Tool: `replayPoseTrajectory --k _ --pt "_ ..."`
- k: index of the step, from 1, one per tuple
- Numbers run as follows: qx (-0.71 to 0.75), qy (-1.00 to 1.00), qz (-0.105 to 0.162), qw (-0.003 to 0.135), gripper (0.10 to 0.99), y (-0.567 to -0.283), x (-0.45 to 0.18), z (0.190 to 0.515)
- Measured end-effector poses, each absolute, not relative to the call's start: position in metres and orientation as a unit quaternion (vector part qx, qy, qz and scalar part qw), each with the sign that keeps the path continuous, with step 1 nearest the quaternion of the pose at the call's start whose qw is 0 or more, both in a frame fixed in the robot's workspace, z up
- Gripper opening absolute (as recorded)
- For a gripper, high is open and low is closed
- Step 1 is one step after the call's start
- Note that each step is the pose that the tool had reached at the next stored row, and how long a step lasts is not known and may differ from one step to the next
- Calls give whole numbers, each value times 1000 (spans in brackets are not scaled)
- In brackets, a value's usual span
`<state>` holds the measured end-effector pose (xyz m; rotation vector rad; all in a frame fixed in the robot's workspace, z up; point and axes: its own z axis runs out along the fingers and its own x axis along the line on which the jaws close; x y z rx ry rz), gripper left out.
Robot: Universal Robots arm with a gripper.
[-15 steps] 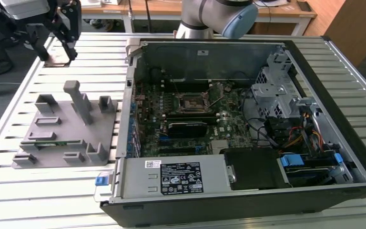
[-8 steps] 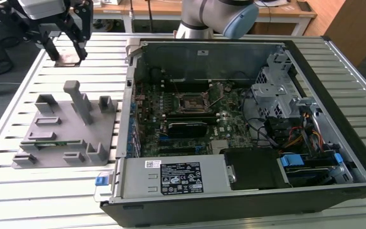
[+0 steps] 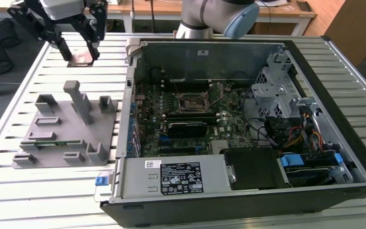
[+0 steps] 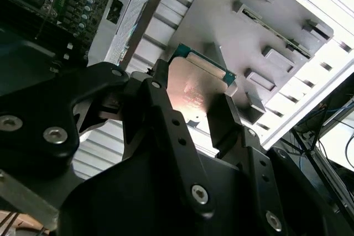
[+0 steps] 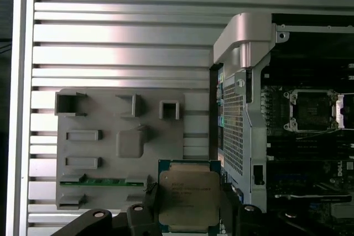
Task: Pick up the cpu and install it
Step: 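Pick up the cpu and move it towards the insertion slot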
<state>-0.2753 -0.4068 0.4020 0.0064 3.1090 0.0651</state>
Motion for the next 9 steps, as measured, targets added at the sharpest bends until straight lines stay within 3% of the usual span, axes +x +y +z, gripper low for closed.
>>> replayPoseTrajectory --k 9 --pt "2 1000 21 16 529 -407 -260 402"
